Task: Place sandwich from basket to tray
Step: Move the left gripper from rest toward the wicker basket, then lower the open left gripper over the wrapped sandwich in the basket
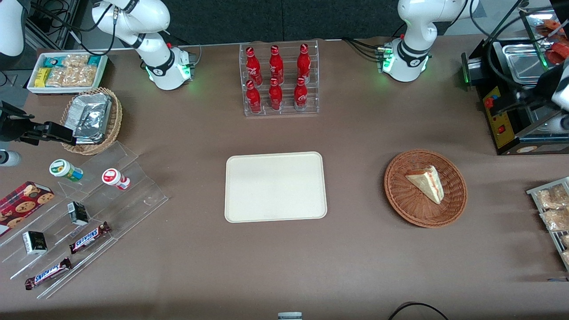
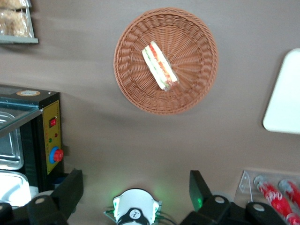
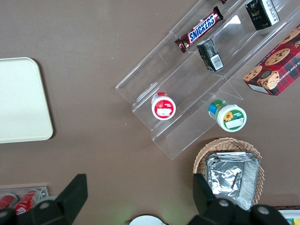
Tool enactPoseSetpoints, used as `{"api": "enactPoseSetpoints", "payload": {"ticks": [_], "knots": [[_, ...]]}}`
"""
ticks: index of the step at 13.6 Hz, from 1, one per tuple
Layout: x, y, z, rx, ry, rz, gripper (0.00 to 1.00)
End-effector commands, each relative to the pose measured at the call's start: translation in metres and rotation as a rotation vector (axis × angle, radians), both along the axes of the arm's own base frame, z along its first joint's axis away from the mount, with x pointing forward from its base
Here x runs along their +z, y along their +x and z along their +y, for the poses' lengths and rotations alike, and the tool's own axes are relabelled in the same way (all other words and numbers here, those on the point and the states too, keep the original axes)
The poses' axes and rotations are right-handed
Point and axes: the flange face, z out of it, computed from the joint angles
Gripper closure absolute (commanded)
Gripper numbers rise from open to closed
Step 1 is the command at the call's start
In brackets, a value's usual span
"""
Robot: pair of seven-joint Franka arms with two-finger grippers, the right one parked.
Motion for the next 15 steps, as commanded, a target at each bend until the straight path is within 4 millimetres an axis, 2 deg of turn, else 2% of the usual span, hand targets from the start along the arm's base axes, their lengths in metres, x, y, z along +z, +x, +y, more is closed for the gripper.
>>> {"api": "enactPoseSetpoints", "payload": {"ticks": [1, 3, 6, 8, 11, 13, 15], "knots": [[-0.054, 0.038, -0.003, 0.137, 0.066, 0.028, 0.0], [-0.087, 0.05, -0.002, 0.246, 0.091, 0.024, 0.0], [-0.149, 0.054, -0.003, 0.382, 0.116, -0.006, 0.0], [-0.199, 0.046, -0.016, 0.463, 0.139, -0.017, 0.0], [-0.255, 0.027, -0.021, 0.578, 0.169, -0.025, 0.0], [-0.281, 0.015, -0.02, 0.636, 0.154, -0.078, 0.0], [-0.293, 0.01, -0.021, 0.673, 0.139, -0.107, 0.0]]}}
